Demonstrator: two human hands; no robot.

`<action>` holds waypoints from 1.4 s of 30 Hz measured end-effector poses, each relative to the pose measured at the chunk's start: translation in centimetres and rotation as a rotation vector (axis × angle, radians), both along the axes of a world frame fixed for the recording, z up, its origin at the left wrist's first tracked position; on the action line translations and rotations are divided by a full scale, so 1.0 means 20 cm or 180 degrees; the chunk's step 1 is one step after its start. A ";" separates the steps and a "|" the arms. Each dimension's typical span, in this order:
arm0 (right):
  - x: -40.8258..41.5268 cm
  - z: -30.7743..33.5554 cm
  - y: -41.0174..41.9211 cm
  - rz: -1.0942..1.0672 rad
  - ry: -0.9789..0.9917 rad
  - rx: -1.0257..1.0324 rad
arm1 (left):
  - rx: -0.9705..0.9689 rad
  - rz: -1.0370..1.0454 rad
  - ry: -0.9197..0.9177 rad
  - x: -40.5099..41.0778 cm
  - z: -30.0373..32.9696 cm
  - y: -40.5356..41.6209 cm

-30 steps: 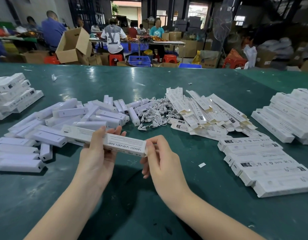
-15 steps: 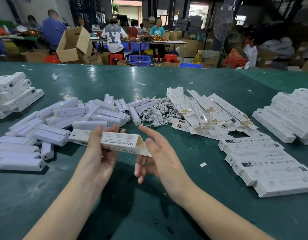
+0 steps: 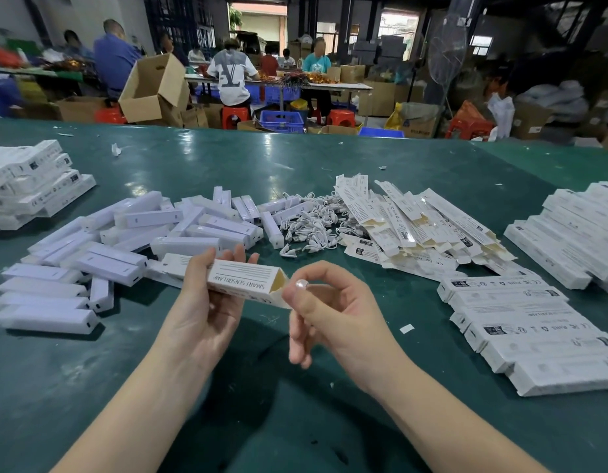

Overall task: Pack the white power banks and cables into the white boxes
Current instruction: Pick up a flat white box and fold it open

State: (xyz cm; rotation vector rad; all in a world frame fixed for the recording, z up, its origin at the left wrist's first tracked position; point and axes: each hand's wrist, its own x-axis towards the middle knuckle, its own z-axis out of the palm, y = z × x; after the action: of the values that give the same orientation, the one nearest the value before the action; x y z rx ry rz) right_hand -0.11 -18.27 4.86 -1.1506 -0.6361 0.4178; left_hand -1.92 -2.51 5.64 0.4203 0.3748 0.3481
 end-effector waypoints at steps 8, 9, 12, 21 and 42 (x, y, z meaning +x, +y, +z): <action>0.01 0.00 -0.02 -0.0250 -0.0568 -0.0483 | 0.0282 0.0093 0.0137 0.02 0.00 0.00; 0.01 -0.01 -0.02 -0.0286 -0.0624 -0.0538 | 0.0284 0.0099 0.0151 0.02 -0.01 0.00; 0.01 -0.01 -0.02 -0.0249 -0.0570 -0.0483 | 0.0310 0.0074 0.0117 0.03 -0.02 0.00; 0.03 -0.03 -0.02 -0.0227 -0.0325 -0.0424 | 0.0483 0.0059 0.0104 0.03 -0.03 -0.01; 0.04 -0.05 -0.02 -0.0118 -0.0355 -0.0462 | 0.0422 -0.0017 0.0106 0.03 -0.03 0.01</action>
State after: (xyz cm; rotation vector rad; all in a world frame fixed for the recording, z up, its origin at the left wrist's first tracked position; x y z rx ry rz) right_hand 0.61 -18.62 3.92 -1.3291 -0.6889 0.3746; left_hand -1.31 -2.39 4.98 0.5572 0.3842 0.3621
